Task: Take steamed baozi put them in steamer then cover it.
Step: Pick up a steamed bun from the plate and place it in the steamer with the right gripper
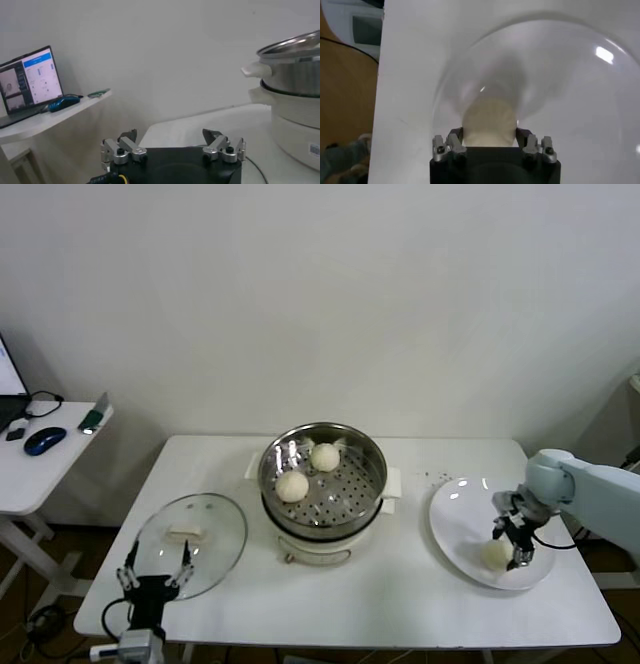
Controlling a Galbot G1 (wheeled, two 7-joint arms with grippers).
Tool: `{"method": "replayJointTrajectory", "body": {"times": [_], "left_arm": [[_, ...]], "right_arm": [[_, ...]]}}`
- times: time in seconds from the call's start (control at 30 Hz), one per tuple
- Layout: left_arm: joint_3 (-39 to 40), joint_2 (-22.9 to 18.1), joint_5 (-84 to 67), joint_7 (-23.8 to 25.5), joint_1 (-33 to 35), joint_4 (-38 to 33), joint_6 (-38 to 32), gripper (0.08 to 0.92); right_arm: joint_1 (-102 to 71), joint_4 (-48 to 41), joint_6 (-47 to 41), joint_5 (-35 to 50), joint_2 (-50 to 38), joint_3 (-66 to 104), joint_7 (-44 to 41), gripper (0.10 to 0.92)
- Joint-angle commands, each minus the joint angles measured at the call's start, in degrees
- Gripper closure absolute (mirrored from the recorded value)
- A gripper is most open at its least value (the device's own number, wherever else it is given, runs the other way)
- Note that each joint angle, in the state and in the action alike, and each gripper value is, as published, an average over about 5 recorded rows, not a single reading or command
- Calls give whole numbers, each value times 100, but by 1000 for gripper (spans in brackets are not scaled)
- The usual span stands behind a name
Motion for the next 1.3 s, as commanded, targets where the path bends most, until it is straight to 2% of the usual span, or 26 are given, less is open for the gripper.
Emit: {"method": "replayJointTrajectory", "body": {"times": [0.03, 0.23, 0.43, 0.87, 1.3], "left_arm": [[13, 8, 13, 0, -1, -18, 5, 177], [16, 0, 23, 4, 16, -32, 0, 177], [18, -5, 41, 31, 54, -28, -3, 177], [71, -17, 24, 98, 140, -150, 23, 177], [-43, 62, -144, 102, 229, -129, -21, 177]], "right_arm": [[2285, -50, 1775, -187, 765, -996, -381, 347], [3432, -37, 2949, -72, 1735, -1366, -540, 343], [3651, 180, 3575, -76, 2489, -993, -659, 338], [2751, 502, 3803, -420, 4017, -490, -714, 338], [1804, 318, 4046, -1045, 4631, -685, -675, 338]]}}
